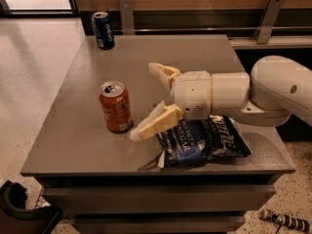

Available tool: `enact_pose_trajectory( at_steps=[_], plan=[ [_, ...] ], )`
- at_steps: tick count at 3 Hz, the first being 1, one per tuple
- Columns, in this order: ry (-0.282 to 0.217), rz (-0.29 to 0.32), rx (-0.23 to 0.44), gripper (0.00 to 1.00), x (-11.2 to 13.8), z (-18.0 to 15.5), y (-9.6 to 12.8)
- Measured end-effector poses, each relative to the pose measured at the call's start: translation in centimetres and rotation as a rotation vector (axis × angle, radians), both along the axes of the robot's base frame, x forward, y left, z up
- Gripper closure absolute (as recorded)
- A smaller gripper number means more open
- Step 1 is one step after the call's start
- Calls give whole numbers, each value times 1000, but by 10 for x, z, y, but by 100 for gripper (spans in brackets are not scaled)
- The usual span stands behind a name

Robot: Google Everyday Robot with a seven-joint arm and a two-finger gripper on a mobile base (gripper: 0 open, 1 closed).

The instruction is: Move coke can near pepsi can

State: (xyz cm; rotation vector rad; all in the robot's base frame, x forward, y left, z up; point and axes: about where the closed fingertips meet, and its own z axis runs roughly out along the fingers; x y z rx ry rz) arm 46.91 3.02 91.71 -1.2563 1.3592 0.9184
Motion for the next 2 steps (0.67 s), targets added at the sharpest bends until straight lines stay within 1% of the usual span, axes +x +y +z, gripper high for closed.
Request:
enact_pose_trajectory(
  at_steps=[1,2],
  plan=[
    [18,-29,-13,0,20,-16,11],
    [24,-40,-4,0,32,-24,22]
  ],
)
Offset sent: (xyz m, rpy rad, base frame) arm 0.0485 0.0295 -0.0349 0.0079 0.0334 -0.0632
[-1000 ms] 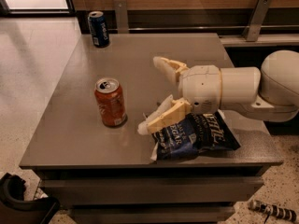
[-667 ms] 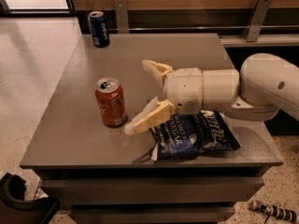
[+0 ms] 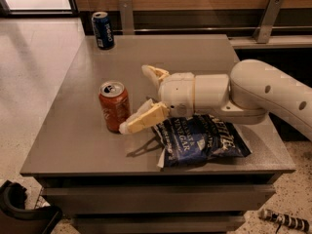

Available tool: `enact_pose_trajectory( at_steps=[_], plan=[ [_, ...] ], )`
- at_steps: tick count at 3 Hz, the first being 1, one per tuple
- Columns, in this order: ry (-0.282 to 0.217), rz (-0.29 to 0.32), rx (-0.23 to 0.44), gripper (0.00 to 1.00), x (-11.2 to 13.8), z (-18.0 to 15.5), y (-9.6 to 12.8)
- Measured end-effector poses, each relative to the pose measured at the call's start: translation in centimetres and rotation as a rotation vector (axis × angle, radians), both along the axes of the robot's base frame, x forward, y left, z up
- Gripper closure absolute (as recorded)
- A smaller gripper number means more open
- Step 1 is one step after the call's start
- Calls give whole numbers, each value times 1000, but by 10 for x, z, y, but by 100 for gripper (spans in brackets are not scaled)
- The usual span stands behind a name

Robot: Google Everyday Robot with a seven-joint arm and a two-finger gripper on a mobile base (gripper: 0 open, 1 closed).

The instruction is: Move coke can near pepsi can

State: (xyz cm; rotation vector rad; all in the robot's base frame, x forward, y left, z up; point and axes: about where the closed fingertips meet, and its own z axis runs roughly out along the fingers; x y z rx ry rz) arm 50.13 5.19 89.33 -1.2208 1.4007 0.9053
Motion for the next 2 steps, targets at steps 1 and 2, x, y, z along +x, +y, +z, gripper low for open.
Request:
enact_pose_trajectory(
  at_steps=[1,2],
  plan=[
    [13,6,-1,0,3,-11,15],
    [15,9,-18,0,3,-21,29]
  ],
)
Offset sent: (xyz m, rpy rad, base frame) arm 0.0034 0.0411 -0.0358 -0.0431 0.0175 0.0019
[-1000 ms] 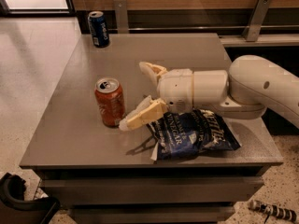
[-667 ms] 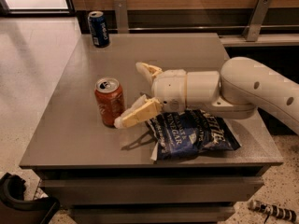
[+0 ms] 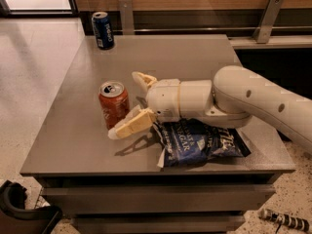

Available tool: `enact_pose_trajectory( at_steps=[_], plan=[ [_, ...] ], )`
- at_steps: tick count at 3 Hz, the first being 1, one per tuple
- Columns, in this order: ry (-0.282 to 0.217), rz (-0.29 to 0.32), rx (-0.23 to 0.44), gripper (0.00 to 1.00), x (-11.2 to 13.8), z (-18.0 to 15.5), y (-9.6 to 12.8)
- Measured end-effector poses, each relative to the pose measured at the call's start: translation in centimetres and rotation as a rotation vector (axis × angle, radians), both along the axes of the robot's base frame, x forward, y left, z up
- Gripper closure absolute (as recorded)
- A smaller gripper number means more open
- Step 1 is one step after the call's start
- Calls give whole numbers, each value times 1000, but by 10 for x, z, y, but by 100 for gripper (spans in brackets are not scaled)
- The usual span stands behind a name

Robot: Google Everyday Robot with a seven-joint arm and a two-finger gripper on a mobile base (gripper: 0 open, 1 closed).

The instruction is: Move coke can near pepsi can

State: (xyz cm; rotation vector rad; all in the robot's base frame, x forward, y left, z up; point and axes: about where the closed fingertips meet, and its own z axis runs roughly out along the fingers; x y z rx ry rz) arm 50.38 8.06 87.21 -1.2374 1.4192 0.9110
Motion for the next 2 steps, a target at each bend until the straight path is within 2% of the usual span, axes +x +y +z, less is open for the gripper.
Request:
enact_pose_trajectory(
  at_steps=[1,2],
  plan=[
    [-7,10,10,15,-2,-4,7],
    [-9,14,10,37,-3,-4,9]
  ],
)
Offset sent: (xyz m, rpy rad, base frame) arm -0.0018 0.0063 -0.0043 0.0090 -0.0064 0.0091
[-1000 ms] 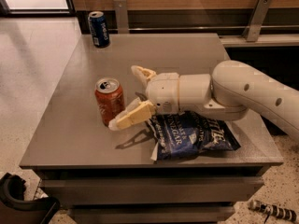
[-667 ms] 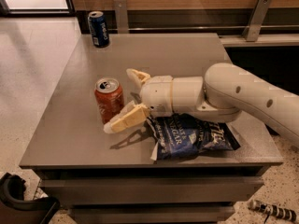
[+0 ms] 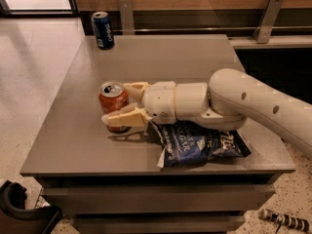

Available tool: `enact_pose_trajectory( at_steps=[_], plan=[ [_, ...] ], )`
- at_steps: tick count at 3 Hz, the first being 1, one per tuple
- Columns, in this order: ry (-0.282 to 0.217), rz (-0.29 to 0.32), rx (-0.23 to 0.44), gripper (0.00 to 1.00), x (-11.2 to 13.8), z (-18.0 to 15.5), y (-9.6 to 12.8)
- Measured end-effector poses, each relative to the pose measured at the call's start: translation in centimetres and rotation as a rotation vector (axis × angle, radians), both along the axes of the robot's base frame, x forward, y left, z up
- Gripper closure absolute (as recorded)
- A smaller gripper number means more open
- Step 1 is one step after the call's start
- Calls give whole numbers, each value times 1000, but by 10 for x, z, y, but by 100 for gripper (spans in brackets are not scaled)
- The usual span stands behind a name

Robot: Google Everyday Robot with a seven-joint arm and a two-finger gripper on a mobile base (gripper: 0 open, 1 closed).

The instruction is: Move coke can near pepsi can

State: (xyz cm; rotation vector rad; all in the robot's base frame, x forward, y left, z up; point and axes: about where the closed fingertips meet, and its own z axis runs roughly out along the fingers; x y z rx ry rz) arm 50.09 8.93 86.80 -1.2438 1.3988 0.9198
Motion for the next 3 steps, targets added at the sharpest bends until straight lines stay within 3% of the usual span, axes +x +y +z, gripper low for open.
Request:
enact_pose_trajectory(
  at_steps=[2,3],
  plan=[
    [-3,8,-1,84,-2,2,4],
    [-4,12,-2,100,-3,2,6]
  ],
)
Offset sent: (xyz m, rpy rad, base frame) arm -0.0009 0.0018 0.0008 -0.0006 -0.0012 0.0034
